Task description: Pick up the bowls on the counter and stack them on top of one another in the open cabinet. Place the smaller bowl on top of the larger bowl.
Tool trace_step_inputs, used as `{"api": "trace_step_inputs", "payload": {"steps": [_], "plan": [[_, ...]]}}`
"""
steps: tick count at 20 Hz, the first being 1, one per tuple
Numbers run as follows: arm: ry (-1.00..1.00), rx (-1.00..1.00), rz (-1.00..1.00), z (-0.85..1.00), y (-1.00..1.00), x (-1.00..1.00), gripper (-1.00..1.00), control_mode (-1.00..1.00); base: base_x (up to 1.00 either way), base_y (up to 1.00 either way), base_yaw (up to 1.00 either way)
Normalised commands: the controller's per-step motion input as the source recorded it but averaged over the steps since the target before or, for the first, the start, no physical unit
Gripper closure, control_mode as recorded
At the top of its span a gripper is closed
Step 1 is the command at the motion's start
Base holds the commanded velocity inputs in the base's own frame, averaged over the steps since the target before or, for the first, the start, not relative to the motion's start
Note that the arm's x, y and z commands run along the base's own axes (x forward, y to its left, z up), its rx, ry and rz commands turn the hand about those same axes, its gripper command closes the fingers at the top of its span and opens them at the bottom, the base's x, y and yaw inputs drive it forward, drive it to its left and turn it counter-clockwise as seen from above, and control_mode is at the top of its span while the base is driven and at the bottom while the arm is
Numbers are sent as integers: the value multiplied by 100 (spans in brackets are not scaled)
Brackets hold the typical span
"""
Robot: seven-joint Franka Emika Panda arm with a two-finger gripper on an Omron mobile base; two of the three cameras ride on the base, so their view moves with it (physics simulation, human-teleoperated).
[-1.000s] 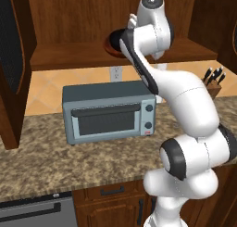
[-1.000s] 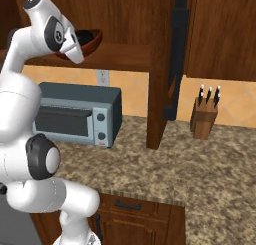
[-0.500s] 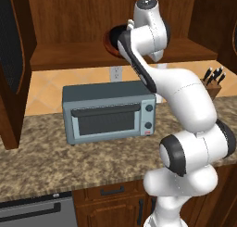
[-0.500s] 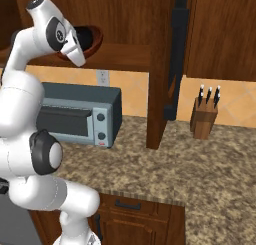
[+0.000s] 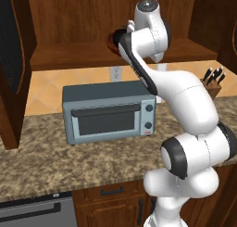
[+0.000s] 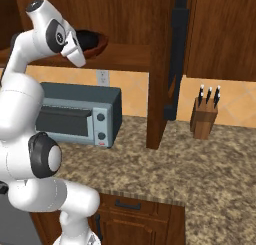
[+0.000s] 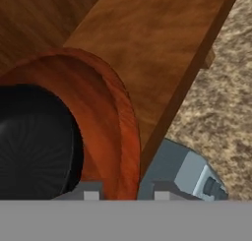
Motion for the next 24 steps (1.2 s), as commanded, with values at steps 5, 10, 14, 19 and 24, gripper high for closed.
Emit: {"api": "trace_step_inputs", "payload": {"steps": [5,10,14,19,24], "plan": [[0,-4,0,15,0,0,-100,-100,0,0,0],[-6,-5,4,4,0,-42,-100,-100,0,0,0],[-6,-8,16,-8,0,-89,-100,-100,0,0,0],[0,-21,32,-26,0,-100,-100,-100,0,0,0],[0,-35,42,1,0,-94,-100,-100,0,0,0]]}}
